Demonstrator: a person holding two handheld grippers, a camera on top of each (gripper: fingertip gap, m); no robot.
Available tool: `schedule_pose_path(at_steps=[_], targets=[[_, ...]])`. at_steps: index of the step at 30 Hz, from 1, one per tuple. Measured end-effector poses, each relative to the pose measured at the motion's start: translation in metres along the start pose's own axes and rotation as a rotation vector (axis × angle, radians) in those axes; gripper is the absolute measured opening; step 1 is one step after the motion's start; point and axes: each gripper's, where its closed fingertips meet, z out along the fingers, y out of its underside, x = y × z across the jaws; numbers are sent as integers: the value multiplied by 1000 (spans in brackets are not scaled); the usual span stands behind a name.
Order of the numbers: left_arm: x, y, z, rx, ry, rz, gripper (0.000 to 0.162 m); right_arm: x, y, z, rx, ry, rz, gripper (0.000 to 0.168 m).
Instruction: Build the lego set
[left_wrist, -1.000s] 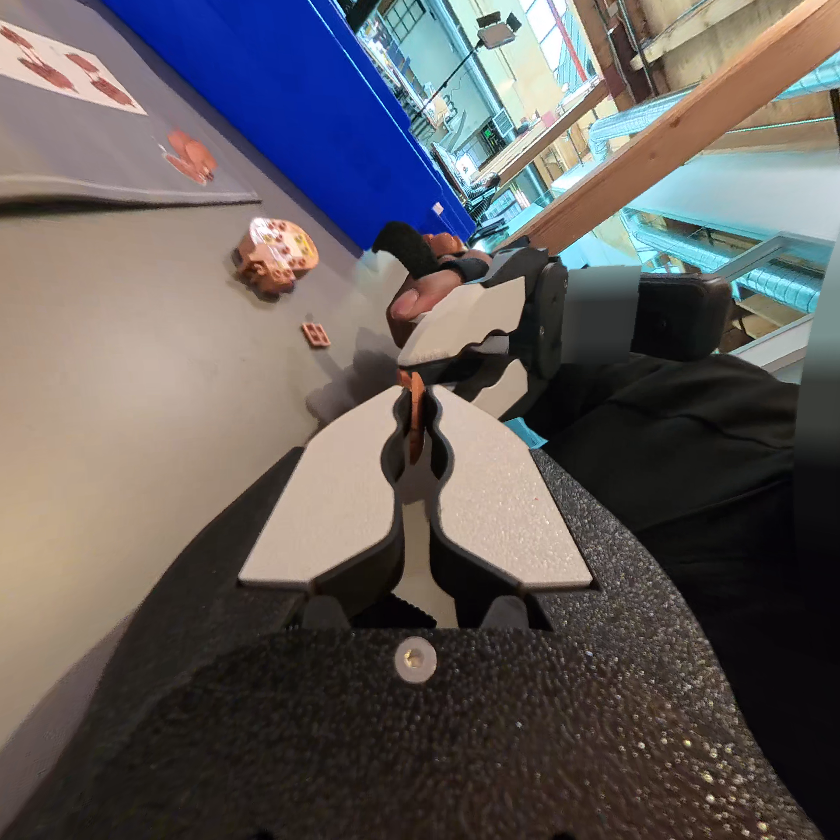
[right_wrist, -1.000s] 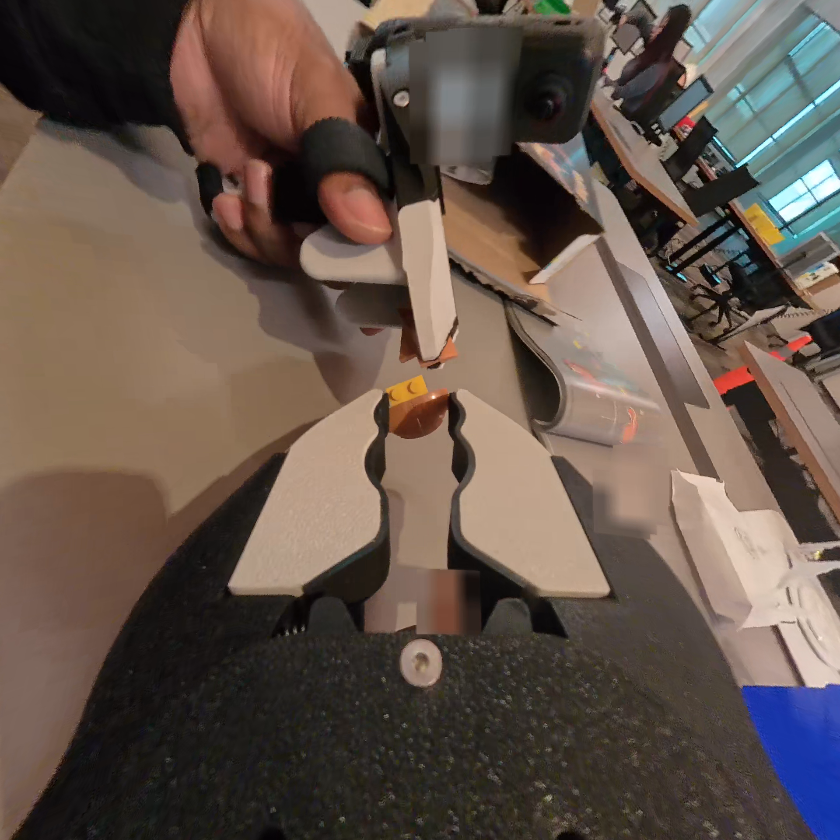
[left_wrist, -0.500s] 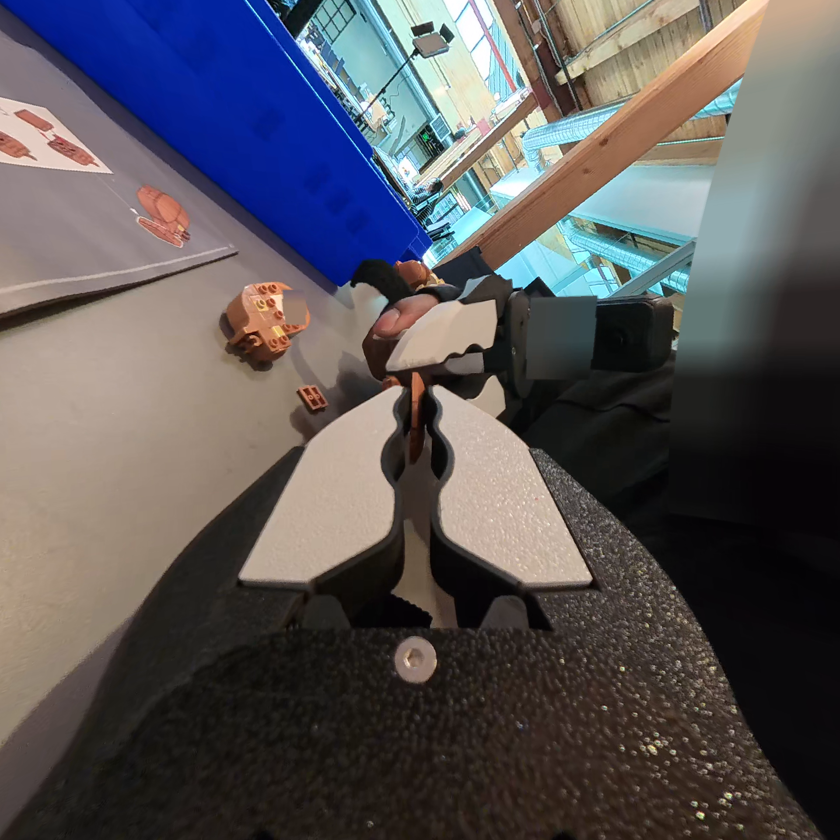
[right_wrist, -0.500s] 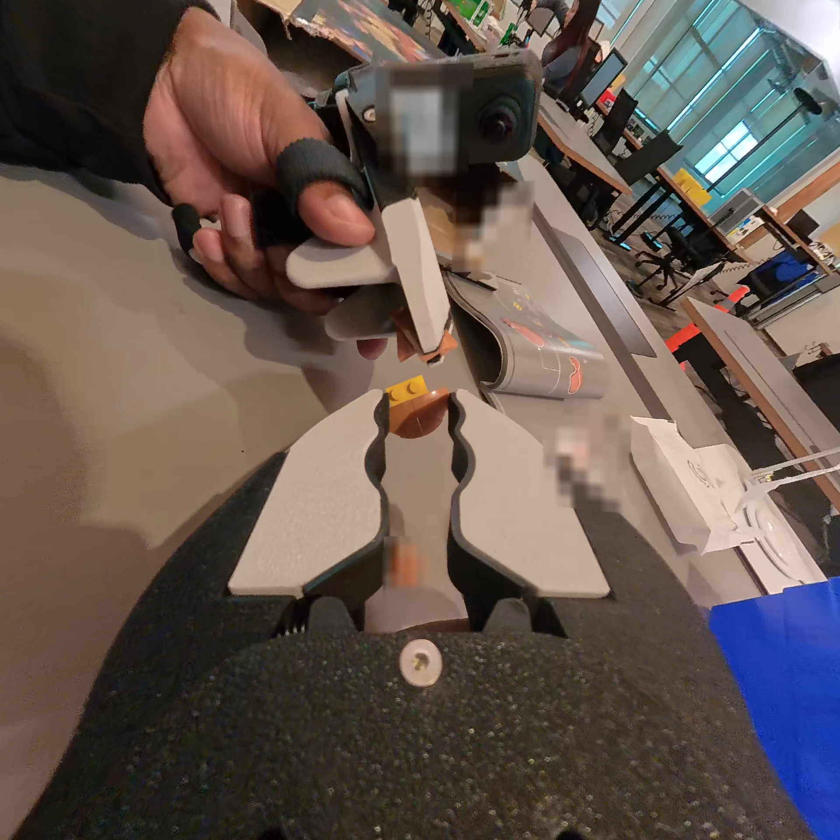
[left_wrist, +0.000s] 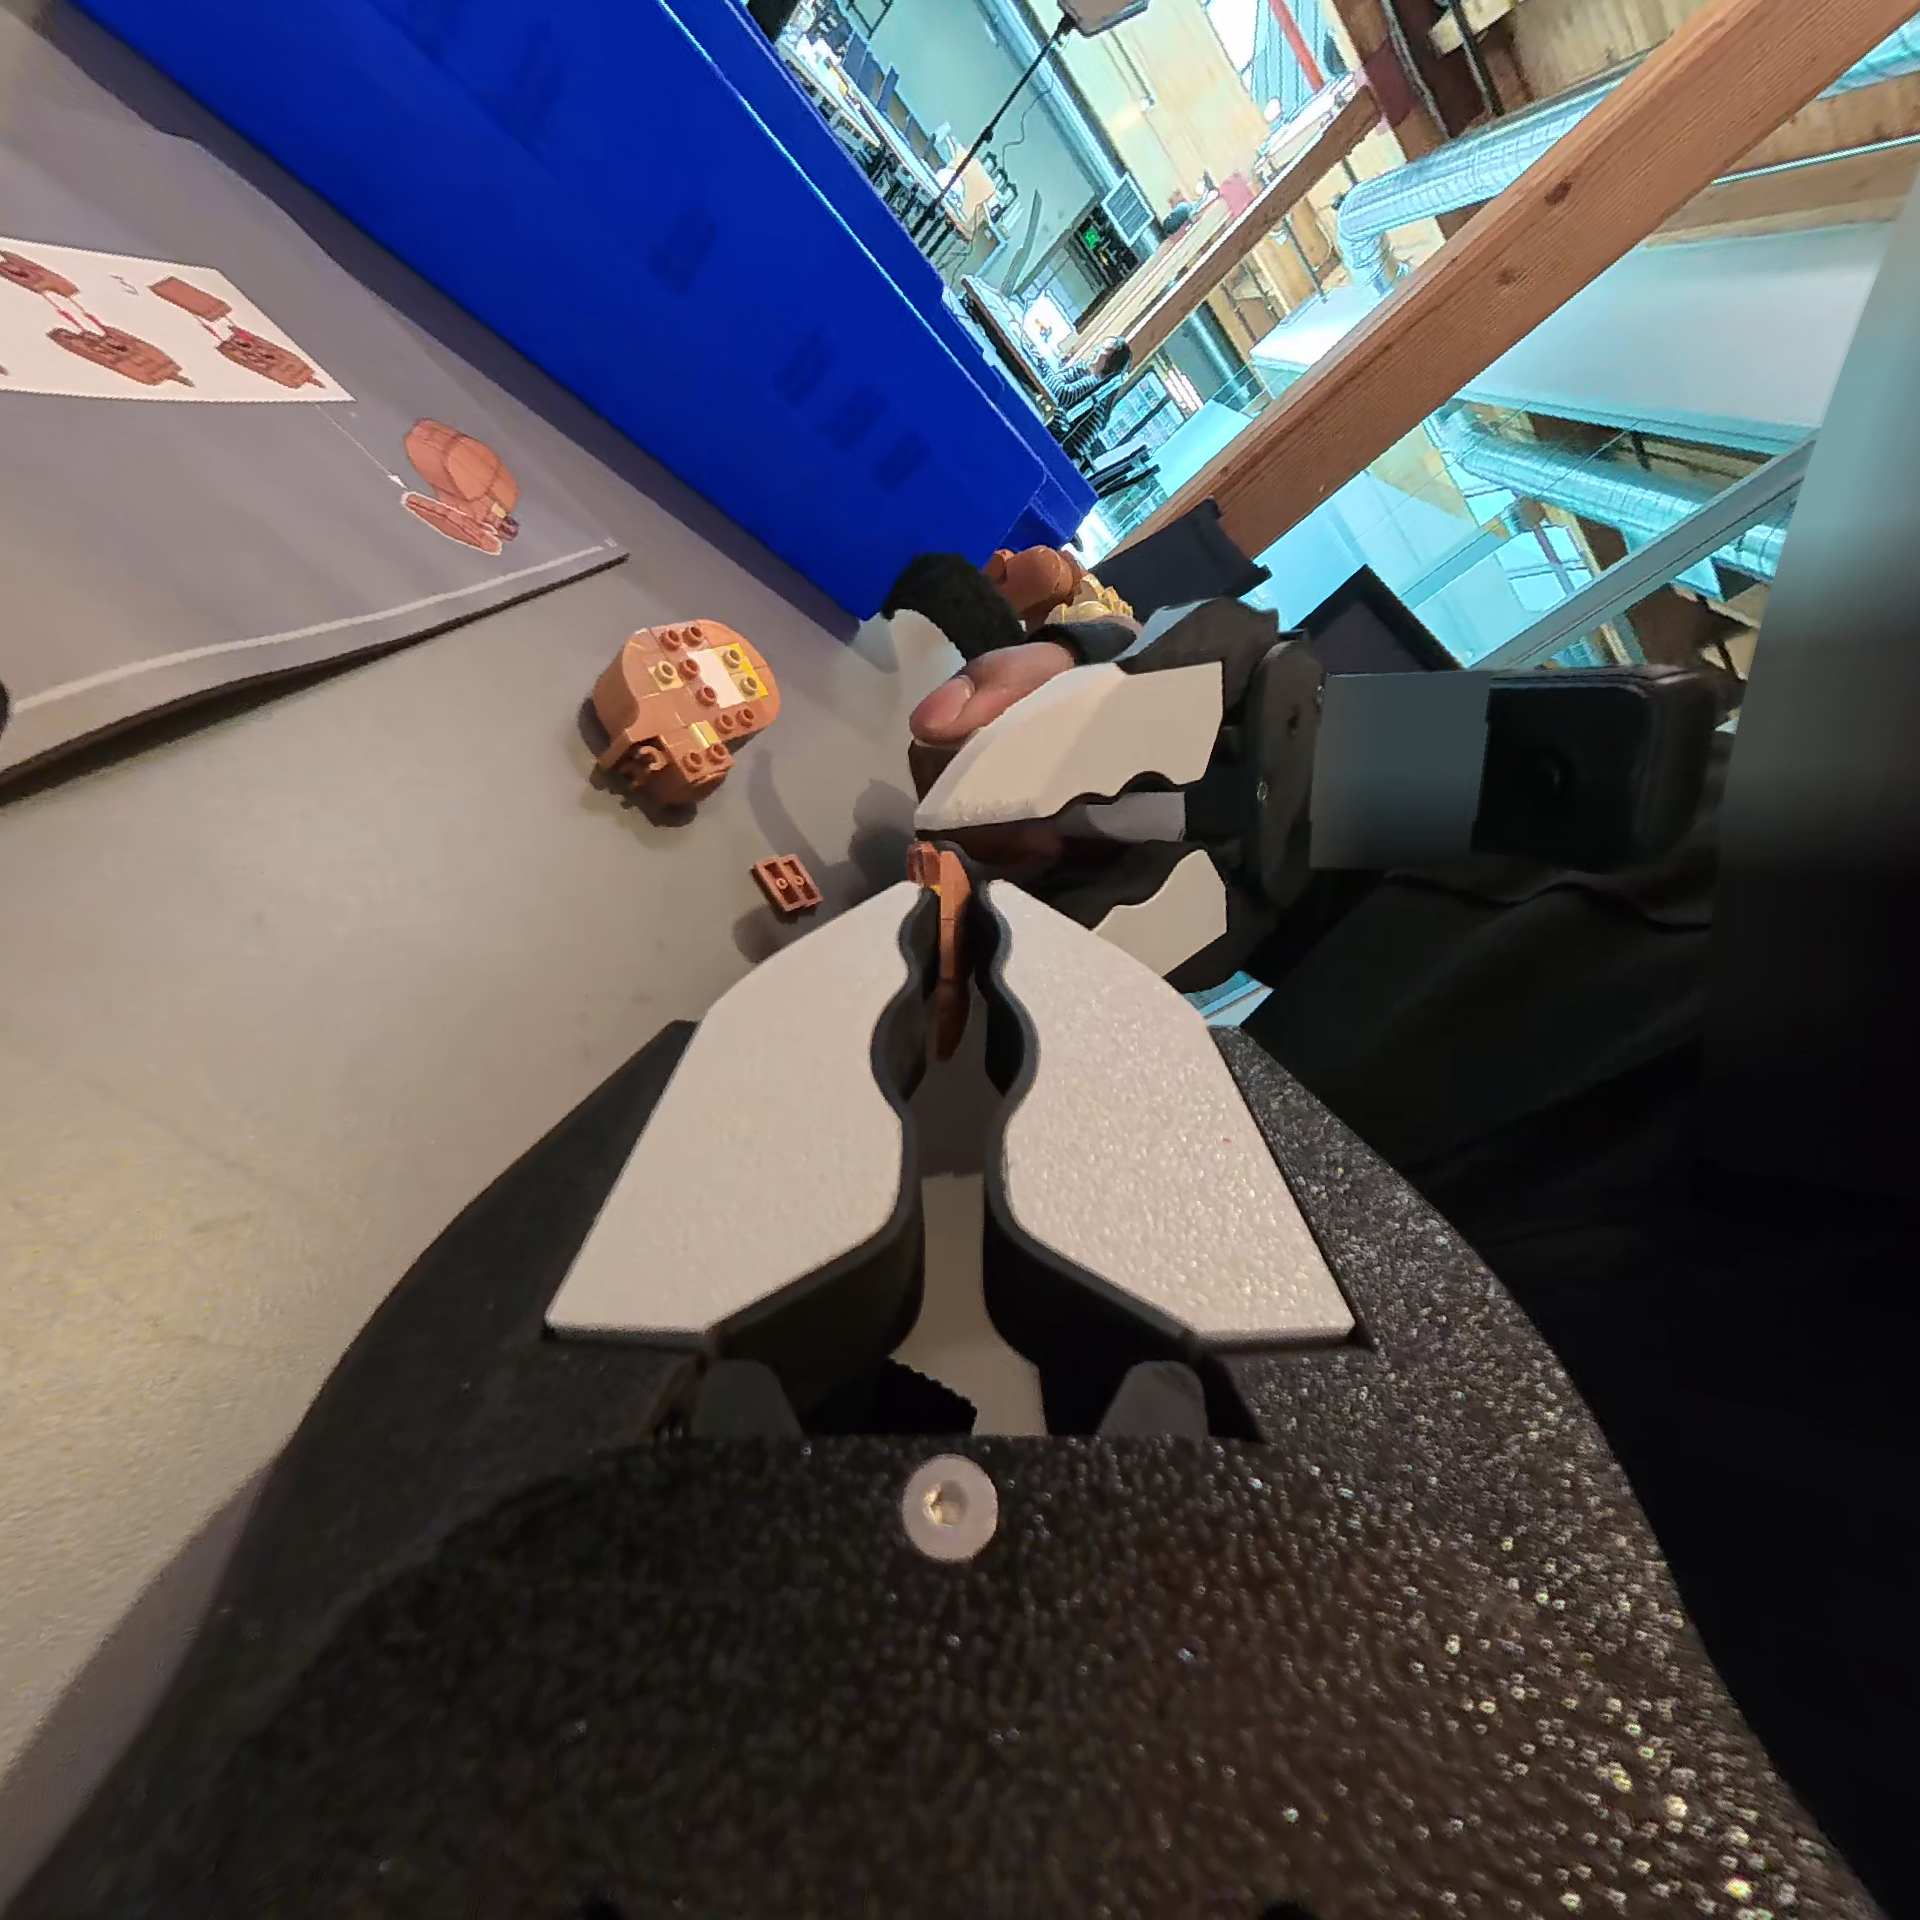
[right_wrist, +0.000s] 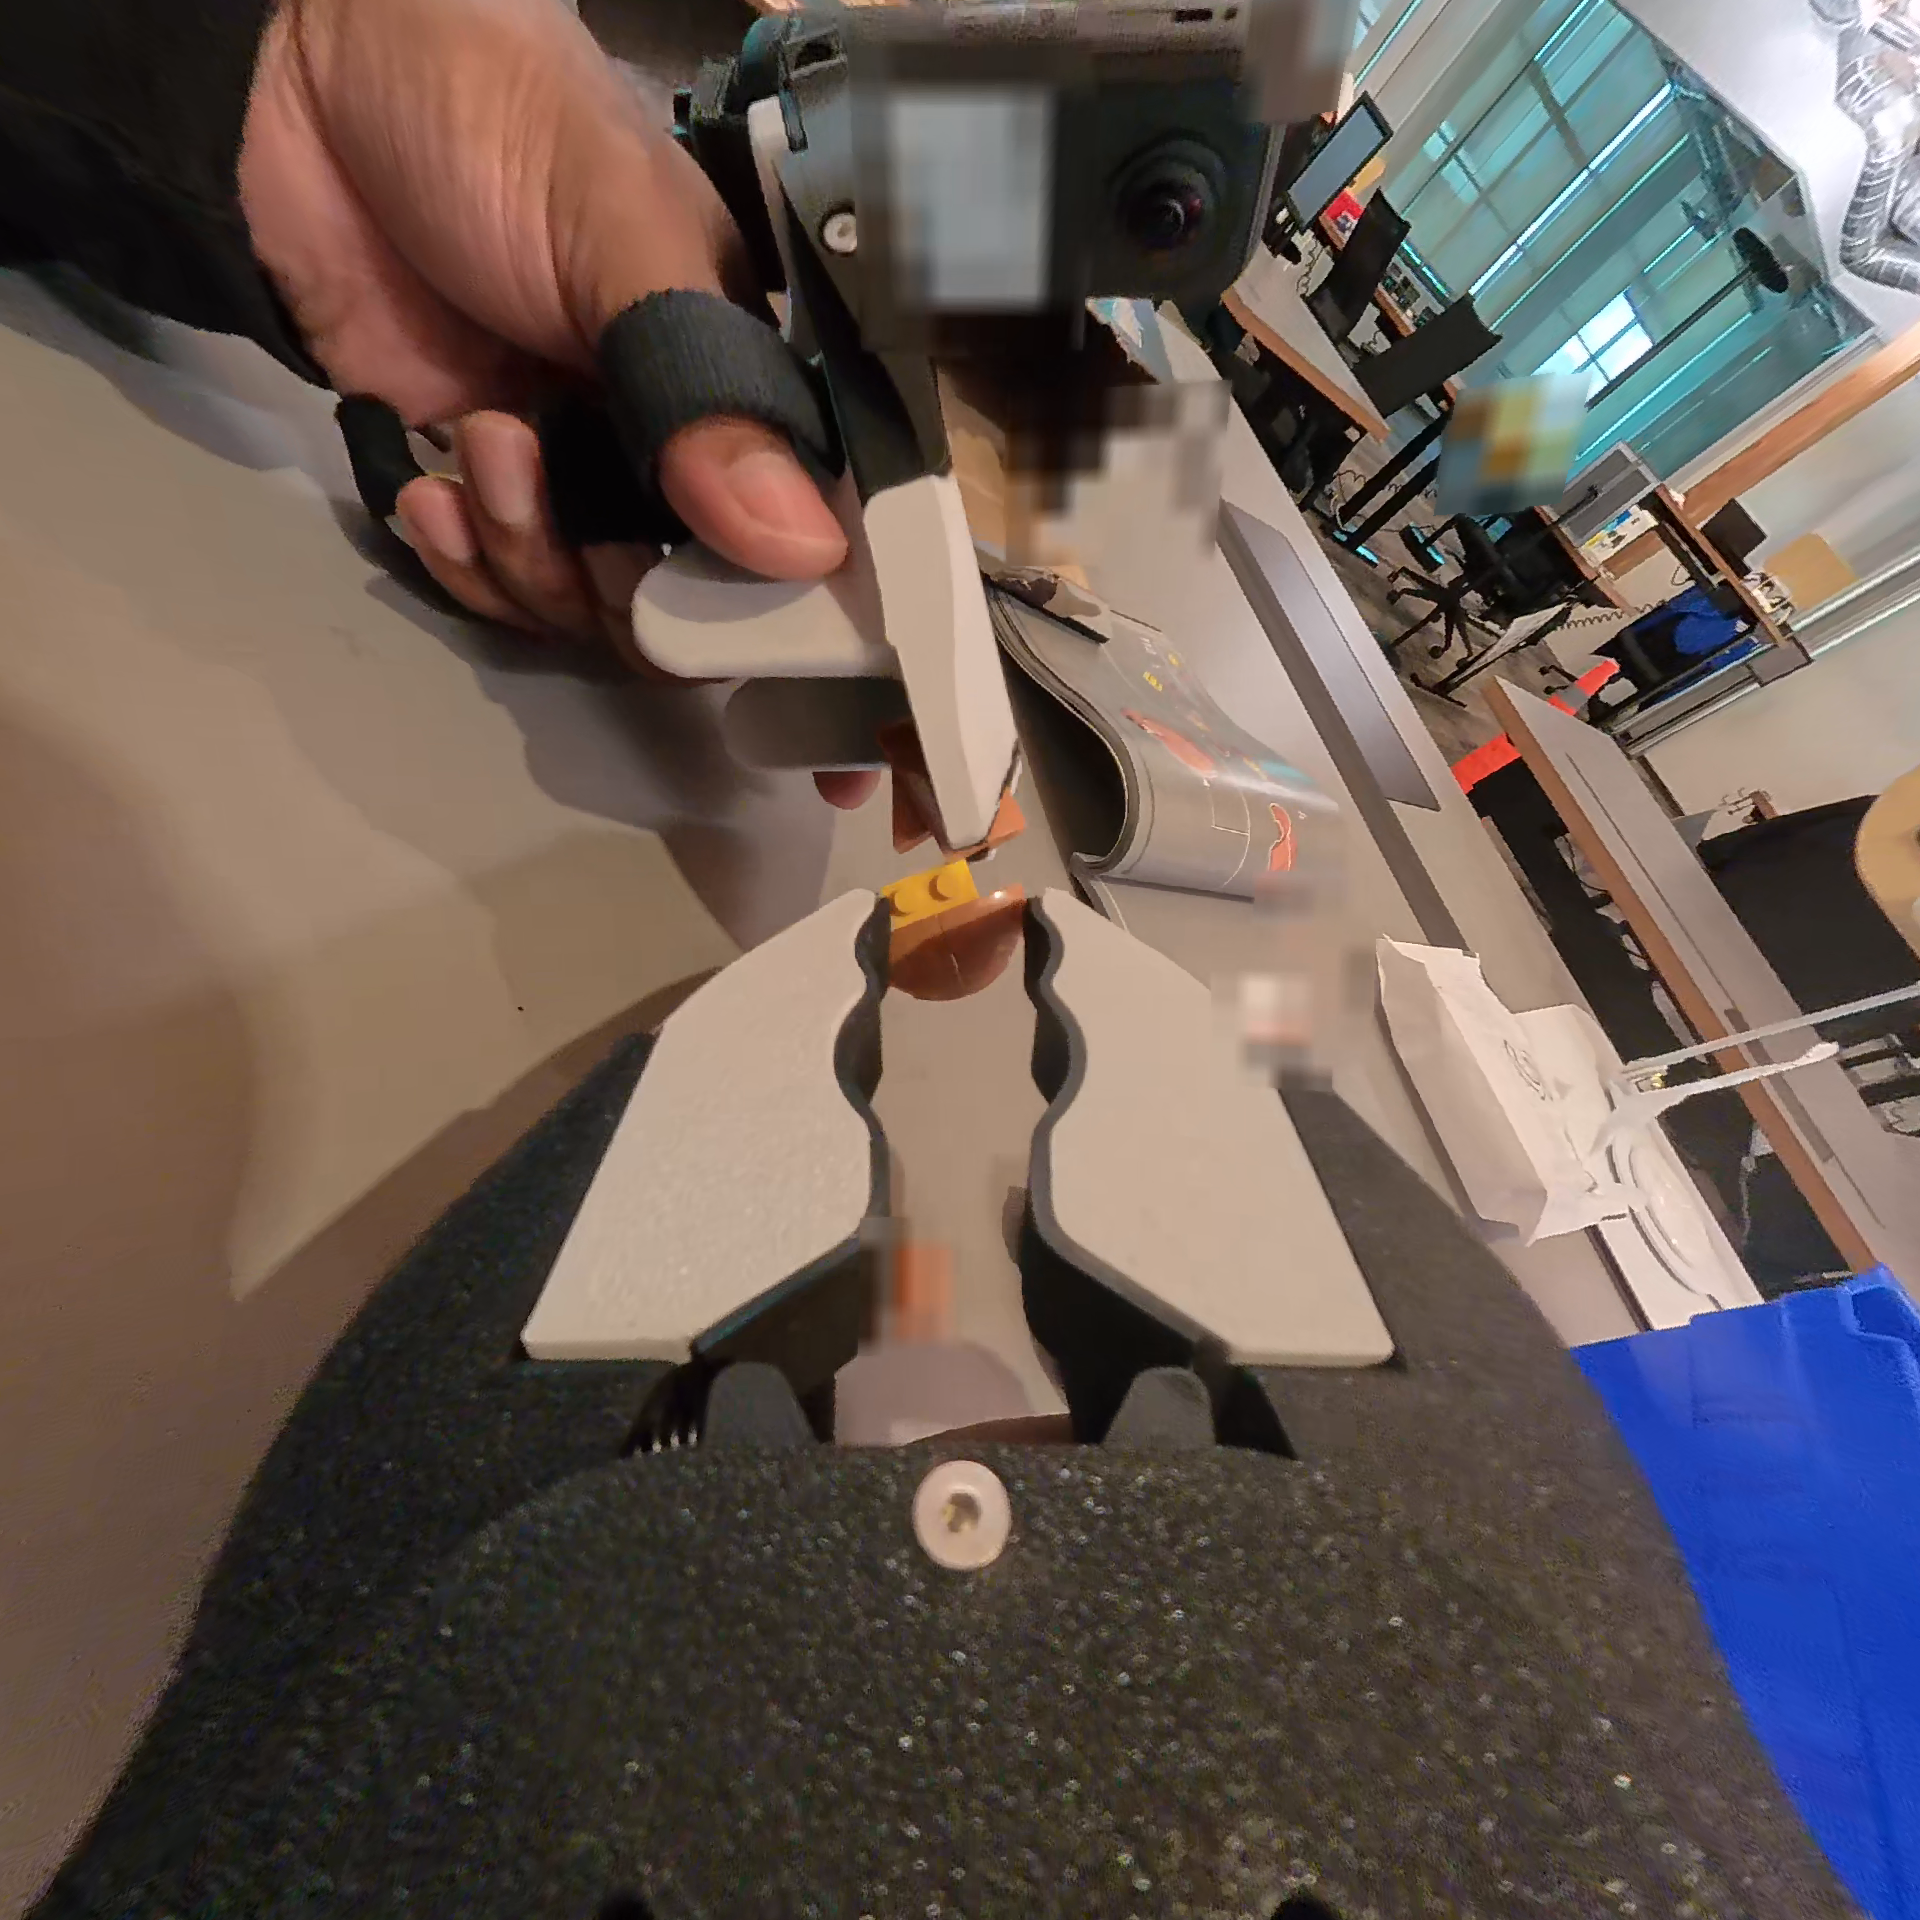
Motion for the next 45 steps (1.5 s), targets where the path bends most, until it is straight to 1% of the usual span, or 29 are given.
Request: schedule_pose_path(at_steps=[7, 19, 35, 42, 43, 44, 45], targets=[[-3, 3, 1, -23, -49, 40, 5, -1, 3, 1, -25, 11, -33, 24], [-12, 7, 3, -67, -165, 109, 6, -2, 9, 4, -53, 11, -21, 24], [-16, 15, 7, -102, -160, 62, 5, -7, 11, 6, -67, 3, -47, 24], [-13, 15, 6, -102, -119, 32, 5, -8, 9, 5, -45, -31, -40, 24], [-12, 15, 6, -102, -111, 26, 4, -7, 8, 5, -38, -32, -34, 22], [-12, 16, 6, -106, -102, 20, 4, -5, 6, 4, -28, -21, -26, 15], [-11, 16, 6, -104, -93, 22, 4, -5, 5, 3, -22, -34, -15, 16]])
